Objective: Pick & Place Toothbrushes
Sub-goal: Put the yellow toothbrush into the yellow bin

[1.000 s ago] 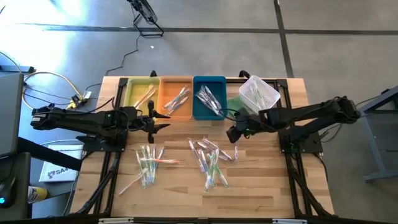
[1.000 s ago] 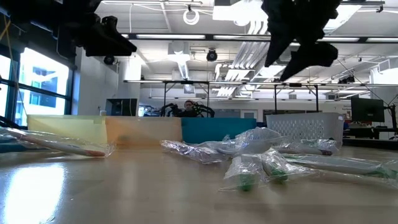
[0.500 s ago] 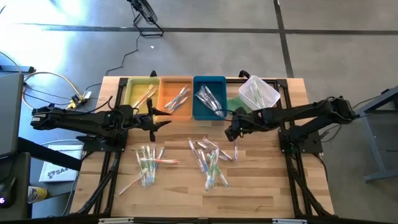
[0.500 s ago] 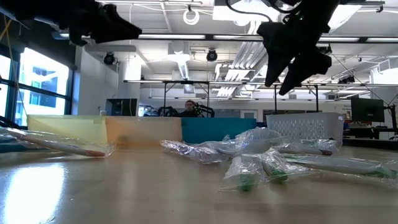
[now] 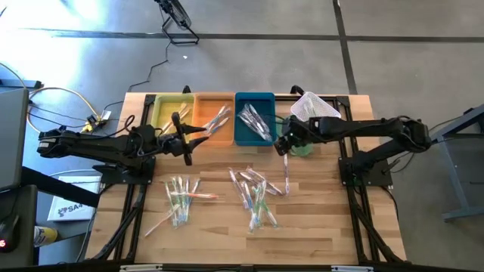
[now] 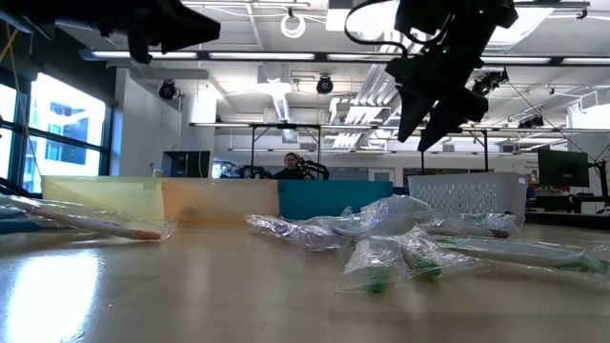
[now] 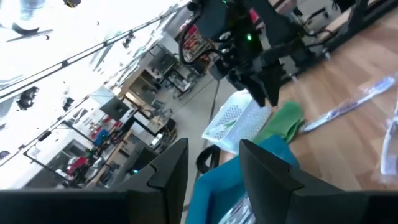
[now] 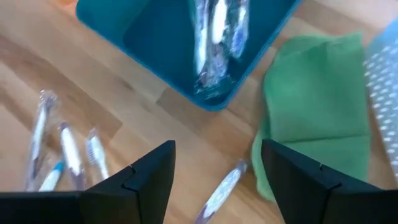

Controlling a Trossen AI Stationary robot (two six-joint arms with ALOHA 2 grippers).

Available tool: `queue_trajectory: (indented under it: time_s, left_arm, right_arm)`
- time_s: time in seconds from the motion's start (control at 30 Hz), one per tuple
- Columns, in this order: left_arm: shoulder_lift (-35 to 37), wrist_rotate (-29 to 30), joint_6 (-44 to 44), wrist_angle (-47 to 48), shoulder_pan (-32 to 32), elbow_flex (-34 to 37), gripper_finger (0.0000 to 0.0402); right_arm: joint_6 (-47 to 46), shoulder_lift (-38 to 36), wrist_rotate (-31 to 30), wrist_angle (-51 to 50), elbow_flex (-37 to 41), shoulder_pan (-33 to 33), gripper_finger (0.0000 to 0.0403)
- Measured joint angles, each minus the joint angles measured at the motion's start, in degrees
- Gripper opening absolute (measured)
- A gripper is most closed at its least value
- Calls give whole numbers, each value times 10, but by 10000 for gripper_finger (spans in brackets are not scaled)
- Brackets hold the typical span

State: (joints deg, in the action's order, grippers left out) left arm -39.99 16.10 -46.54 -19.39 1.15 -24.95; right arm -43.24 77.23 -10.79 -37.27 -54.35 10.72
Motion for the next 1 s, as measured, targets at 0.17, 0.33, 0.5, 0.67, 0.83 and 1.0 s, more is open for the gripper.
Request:
queue_trajectory:
  time_s: [0.17,0.33,0.5,0.67,0.83,1.0]
  left_arm:
    - [0,1,-12,20,0,0,138]
    - [0,2,-9,34,0,0,138]
    - [0,2,40,58,0,0,138]
    - [0,1,102,102,0,0,138]
    - [0,-1,164,128,0,0,138]
    - [0,-52,236,141,0,0,138]
  right_arm:
    - [29,0,31,16,0,-15,231]
    - [83,0,35,89,0,-45,231]
    - [125,0,36,180,0,-71,231]
    - [164,0,36,247,0,-86,231]
    - [195,0,34,287,0,-89,231]
    - [234,0,32,309,0,-87,231]
